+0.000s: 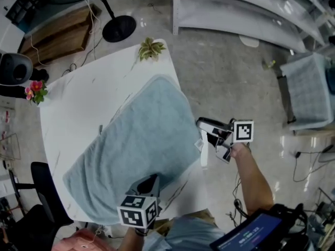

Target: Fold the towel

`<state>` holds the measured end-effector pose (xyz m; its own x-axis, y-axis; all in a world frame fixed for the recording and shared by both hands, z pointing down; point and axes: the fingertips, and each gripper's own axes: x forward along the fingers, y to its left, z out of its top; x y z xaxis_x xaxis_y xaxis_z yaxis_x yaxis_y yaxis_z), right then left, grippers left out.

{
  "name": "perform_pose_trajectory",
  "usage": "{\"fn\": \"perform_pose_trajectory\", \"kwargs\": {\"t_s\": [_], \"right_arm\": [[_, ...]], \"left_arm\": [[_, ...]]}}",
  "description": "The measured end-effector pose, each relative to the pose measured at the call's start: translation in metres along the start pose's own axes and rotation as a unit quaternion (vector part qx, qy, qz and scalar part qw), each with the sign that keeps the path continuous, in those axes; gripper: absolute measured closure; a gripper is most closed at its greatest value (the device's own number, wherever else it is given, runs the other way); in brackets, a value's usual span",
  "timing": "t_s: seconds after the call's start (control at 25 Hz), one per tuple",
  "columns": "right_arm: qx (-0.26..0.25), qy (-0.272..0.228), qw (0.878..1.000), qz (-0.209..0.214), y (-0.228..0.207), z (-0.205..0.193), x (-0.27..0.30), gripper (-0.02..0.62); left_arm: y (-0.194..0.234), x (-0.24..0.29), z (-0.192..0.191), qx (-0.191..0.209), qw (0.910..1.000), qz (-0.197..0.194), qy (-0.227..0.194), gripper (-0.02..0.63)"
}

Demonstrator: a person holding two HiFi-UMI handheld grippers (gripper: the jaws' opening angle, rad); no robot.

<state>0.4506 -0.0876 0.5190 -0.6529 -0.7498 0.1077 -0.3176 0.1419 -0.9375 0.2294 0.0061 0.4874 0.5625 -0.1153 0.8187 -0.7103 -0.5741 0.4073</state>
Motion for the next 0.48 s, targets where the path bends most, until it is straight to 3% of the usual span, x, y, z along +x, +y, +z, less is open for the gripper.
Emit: {"fn": "perform_pose_trajectory", "kwargs": {"t_s": [0.16, 0.48], "right_arm": [[0.077, -0.036, 0.995, 0.043, -0.034, 0.0, -0.004, 0.352], [0.084, -0.009, 0.982, 0.167, -0.025, 0.01, 0.016, 0.306]], "left_arm": [[0.0, 0.004, -0.006, 0.006, 0.9999, -0.004, 0.012, 0.597], [-0.003, 0.006, -0.003, 0.018, 0.9995, -0.016, 0.022, 0.597]]}}
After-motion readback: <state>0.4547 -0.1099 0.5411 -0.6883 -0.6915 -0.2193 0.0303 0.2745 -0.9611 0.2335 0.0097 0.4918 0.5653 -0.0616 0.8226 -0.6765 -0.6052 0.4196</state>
